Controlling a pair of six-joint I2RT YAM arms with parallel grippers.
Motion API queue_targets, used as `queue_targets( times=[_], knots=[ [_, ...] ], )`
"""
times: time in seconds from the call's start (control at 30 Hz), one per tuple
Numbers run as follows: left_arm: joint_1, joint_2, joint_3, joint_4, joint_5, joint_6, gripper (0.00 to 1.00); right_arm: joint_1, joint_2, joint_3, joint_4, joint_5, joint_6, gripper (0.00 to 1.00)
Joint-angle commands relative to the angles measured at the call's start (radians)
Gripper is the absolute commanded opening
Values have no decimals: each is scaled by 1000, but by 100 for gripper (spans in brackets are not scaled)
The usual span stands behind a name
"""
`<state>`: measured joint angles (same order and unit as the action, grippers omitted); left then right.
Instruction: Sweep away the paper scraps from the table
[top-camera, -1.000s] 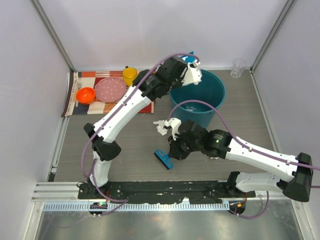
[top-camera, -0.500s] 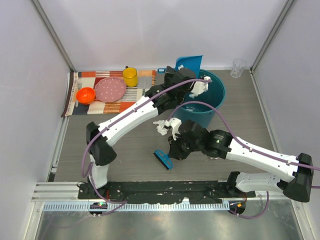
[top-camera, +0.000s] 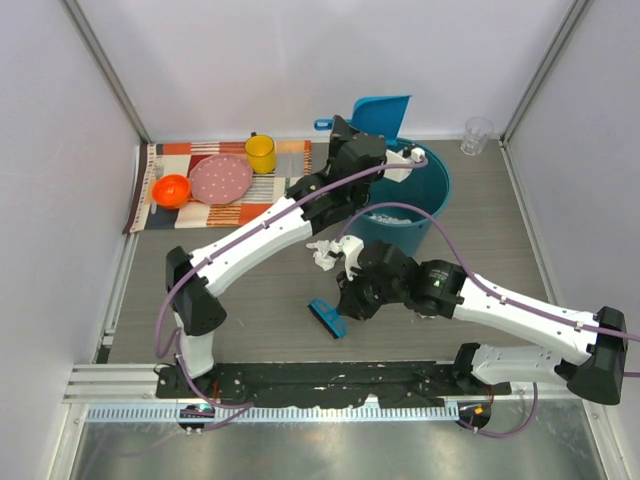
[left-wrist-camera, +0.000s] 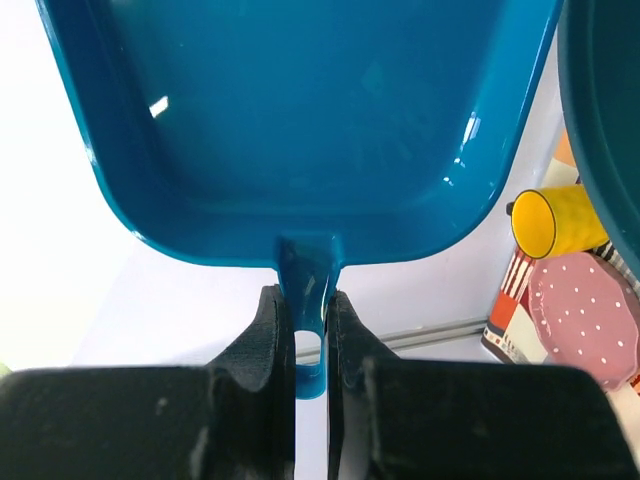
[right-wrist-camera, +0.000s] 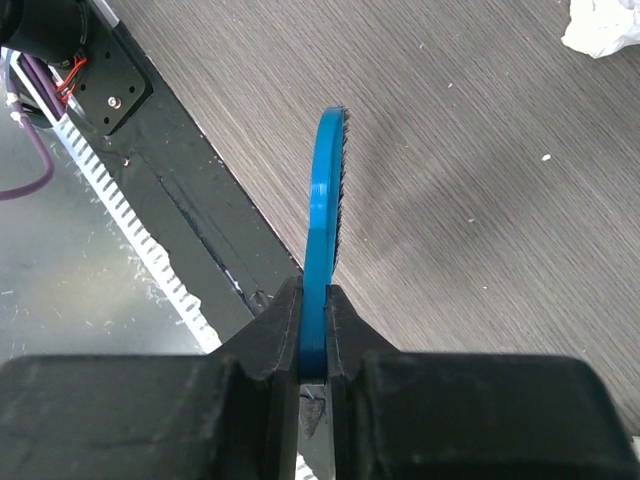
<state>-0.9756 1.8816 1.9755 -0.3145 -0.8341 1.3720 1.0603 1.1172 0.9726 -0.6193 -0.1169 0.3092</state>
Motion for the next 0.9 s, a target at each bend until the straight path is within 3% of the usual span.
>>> queue_targets(
  times=[0.0,0.17,0.33,0.57,0.73,0.87],
  knots=[
    [-9,-47,83,-7,-51,-92,0,3,3,72,12,39,-22,1],
    [116,-110,197,-448,55,-465,0,4,67,288,-69,109,-105,1],
    [264,-246,70,-621,222,-721,0,0,194,414,-92,233,-208,1],
    [553,-473,-256,-640,433,-866,0,-14,446,642,-167,451,-295,1],
    [802,-596,-495,-650,613,-869,0,-14,613,803,-220,580,-398,1],
    [894,-664,-726,-643,687,-832,0,-14,746,880,-281,718,-482,1]
  ],
)
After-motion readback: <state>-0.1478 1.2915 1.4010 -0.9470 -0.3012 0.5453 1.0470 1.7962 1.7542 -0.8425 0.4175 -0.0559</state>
